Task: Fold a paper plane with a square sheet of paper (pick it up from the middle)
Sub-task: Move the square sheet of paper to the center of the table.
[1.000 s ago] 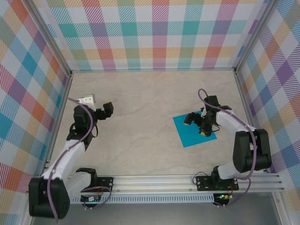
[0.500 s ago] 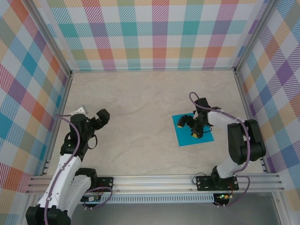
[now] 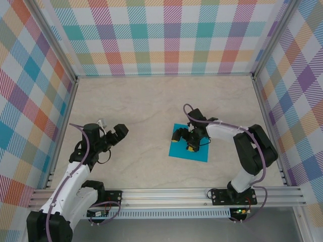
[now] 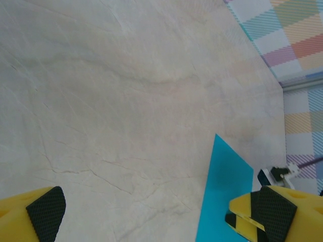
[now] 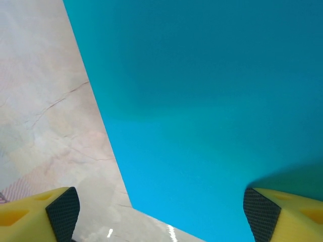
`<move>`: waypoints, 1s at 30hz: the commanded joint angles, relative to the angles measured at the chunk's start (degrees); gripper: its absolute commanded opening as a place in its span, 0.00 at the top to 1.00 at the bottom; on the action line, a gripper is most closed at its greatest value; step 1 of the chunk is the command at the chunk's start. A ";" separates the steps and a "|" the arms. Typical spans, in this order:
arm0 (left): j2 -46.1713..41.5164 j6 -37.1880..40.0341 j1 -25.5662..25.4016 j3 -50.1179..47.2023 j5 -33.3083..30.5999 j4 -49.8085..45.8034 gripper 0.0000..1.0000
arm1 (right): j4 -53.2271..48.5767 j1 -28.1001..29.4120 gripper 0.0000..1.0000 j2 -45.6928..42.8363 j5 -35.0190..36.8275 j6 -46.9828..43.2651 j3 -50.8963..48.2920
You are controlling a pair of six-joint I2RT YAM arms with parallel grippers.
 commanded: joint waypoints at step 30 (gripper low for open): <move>3.38 4.87 -10.47 0.60 -11.72 -2.75 0.00 | -21.21 10.45 0.09 28.67 17.46 -8.48 46.54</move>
